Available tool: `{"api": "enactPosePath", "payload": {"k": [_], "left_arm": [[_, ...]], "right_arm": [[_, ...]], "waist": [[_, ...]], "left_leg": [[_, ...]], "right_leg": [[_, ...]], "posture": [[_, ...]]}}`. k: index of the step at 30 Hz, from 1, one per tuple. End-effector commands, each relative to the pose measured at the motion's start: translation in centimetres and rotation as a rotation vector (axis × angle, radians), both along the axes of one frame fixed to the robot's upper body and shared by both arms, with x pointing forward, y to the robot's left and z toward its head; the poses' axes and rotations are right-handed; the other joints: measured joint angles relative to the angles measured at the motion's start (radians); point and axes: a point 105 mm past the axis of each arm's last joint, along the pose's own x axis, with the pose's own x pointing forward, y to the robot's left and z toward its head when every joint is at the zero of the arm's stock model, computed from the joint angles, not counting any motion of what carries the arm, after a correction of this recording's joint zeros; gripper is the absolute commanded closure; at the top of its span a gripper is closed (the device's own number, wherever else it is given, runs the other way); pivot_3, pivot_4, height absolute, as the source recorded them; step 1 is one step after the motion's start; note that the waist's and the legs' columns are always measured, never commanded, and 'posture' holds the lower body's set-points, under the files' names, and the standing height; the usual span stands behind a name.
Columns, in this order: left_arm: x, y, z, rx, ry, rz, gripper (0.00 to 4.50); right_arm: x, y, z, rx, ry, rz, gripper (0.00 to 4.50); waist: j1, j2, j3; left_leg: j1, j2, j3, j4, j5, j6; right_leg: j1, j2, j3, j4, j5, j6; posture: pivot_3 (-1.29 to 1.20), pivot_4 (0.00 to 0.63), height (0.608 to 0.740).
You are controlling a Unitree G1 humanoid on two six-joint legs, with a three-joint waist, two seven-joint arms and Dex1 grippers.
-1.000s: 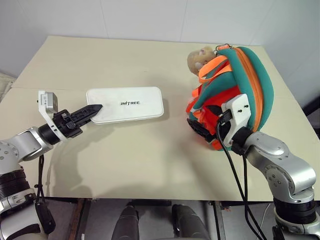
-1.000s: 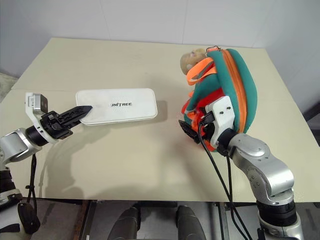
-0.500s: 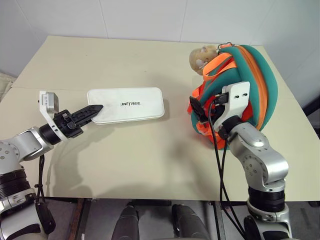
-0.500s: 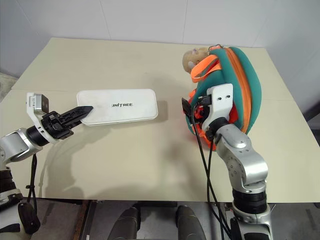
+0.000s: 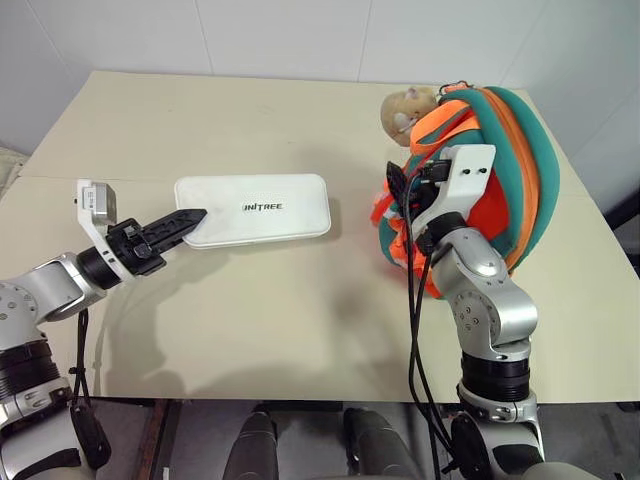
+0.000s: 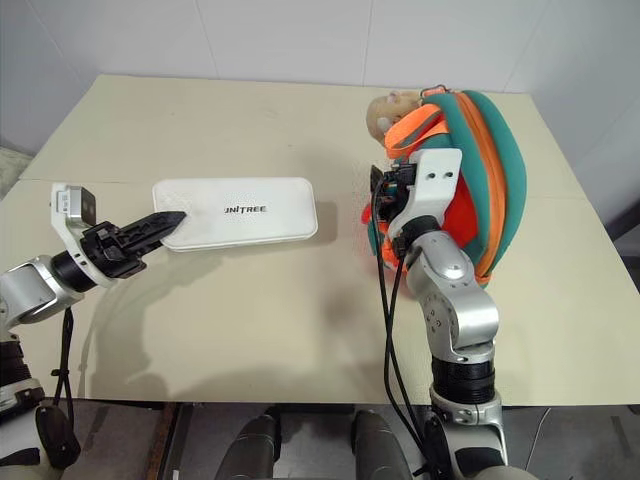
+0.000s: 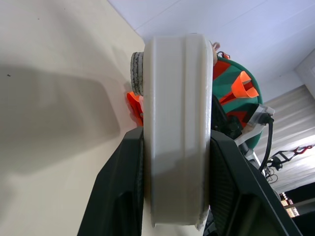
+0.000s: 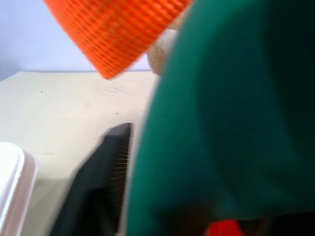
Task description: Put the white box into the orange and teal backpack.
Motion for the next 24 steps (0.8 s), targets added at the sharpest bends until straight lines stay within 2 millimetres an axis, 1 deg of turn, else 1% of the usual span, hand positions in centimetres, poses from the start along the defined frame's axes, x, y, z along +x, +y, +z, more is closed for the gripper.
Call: {"api": "enactPosePath", "payload": {"k": [1, 3, 4, 5, 10, 14, 16, 19, 24], "left_arm": [[-0.6, 0.2, 1.6, -0.021, -0.078, 0.003, 3.17], [-0.5, 0.3, 1.7, -0.020, -0.081, 0.008, 3.17], [-0.4, 0.3, 1.8, -0.020, -0.084, 0.014, 3.17], [-0.4, 0.4, 1.8, -0.019, -0.085, 0.019, 3.17], [0.0, 0.9, 2.2, -0.017, -0.095, 0.043, 3.17], [0.2, 1.5, 2.5, -0.011, -0.102, 0.064, 3.17], [0.3, 1.8, 2.7, -0.003, -0.107, 0.072, 3.17], [0.4, 2.3, 3.0, 0.009, -0.112, 0.085, 3.17], [0.4, 3.8, 3.5, 0.032, -0.116, 0.112, 3.17]], "right_arm": [[-0.4, -0.2, 1.6, 0.027, -0.064, 0.009, 3.48], [-0.5, 0.1, 1.8, 0.030, -0.068, 0.036, 4.15], [-0.8, 0.7, 2.1, 0.032, -0.076, 0.090, 4.40], [-1.2, 1.4, 2.3, 0.036, -0.076, 0.151, 4.50], [-3.5, 3.7, 3.5, 0.070, -0.090, 0.386, 4.50], [-6.1, 5.4, 4.4, 0.061, -0.093, 0.599, 4.50], [-8.2, 6.2, 4.7, 0.041, -0.109, 0.753, 4.50], [-10.3, 6.5, 5.3, 0.028, -0.126, 0.895, 4.50], [-13.6, 6.1, 6.1, -0.027, -0.121, 1.125, 4.50]], "waist": [[0.000, 0.000, 0.000], [-0.001, 0.000, 0.000], [-0.002, 0.000, 0.000], [-0.003, 0.000, 0.000], [-0.006, 0.001, 0.000], [-0.010, 0.001, 0.000], [-0.012, 0.002, 0.001], [-0.022, 0.002, 0.001], [-0.027, 0.004, 0.003]], "left_leg": [[0.000, 0.000, 0.000, -0.001, 0.000, 0.000], [0.000, 0.000, 0.000, -0.001, 0.000, 0.000], [0.000, 0.000, 0.000, -0.002, 0.000, -0.001], [0.000, 0.000, 0.000, -0.002, 0.000, -0.001], [0.000, 0.001, 0.000, -0.003, 0.001, -0.001], [0.000, 0.001, 0.000, -0.005, 0.001, -0.001], [0.000, 0.001, 0.000, -0.006, 0.001, -0.001], [0.000, 0.002, 0.000, -0.007, 0.001, -0.001], [0.000, 0.002, 0.000, -0.008, 0.001, -0.001]], "right_leg": [[0.000, 0.000, 0.000, 0.000, 0.000, 0.000], [-0.001, 0.000, 0.000, 0.000, 0.000, 0.000], [-0.001, 0.000, 0.000, 0.000, 0.000, 0.000], [-0.001, 0.000, 0.000, 0.000, 0.000, 0.000], [-0.001, 0.000, 0.000, 0.000, 0.000, -0.001], [-0.002, 0.000, -0.001, 0.000, -0.001, -0.001], [-0.002, 0.000, -0.001, 0.000, -0.001, -0.002], [-0.003, 0.000, -0.001, 0.000, -0.002, -0.002], [-0.004, 0.001, -0.001, -0.001, -0.002, -0.002]], "posture": [[0.00, 0.150, 0.740], [0.00, 0.150, 0.740], [0.00, 0.150, 0.740], [0.00, 0.150, 0.740], [0.00, 0.150, 0.740], [0.00, 0.150, 0.740], [0.00, 0.150, 0.740], [0.00, 0.150, 0.740], [0.00, 0.150, 0.740]]}}
